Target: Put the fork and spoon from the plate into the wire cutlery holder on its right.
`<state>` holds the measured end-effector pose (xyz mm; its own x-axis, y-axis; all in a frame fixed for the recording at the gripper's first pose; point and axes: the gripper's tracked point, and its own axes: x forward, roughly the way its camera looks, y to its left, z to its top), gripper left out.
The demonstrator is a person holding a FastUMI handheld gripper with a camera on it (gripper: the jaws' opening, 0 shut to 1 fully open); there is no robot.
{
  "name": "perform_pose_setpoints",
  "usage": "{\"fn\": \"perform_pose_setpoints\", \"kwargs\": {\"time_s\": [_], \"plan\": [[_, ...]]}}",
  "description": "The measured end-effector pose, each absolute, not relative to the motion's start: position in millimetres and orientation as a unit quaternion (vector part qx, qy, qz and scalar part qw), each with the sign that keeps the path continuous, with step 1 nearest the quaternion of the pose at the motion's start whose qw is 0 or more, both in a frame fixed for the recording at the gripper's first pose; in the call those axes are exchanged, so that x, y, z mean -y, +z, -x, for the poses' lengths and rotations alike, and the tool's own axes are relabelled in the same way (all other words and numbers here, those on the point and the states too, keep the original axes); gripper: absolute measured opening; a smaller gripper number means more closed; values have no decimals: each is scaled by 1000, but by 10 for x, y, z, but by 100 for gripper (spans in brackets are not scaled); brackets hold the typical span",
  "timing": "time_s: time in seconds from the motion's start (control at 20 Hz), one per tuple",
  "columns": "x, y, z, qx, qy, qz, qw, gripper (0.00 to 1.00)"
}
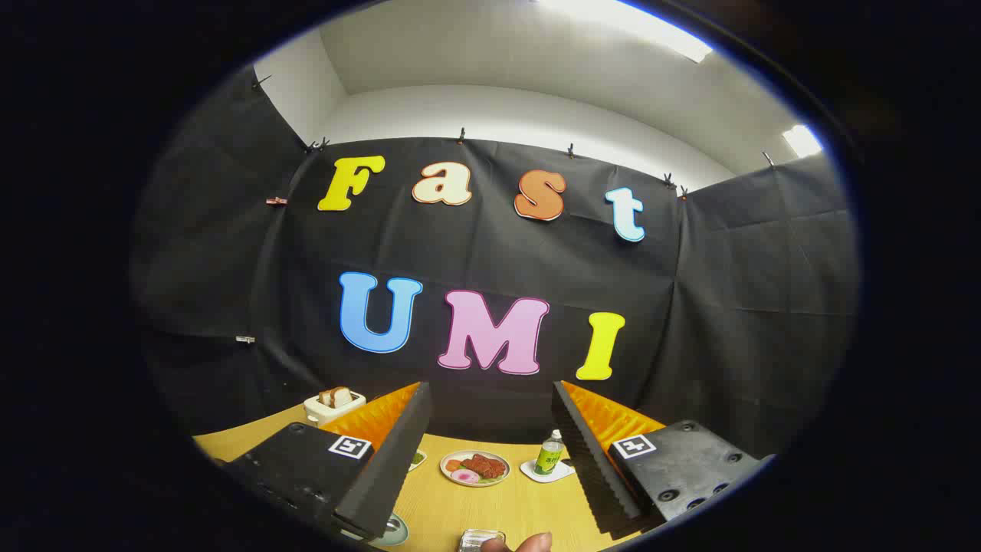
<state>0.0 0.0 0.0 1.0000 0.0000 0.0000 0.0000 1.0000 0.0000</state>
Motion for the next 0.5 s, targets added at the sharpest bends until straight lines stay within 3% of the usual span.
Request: {"fn": "perform_pose_setpoints", "kwargs": {"time_s": [0.5], "plan": [[-66, 15, -11, 2, 3, 0, 1000, 98]]}}
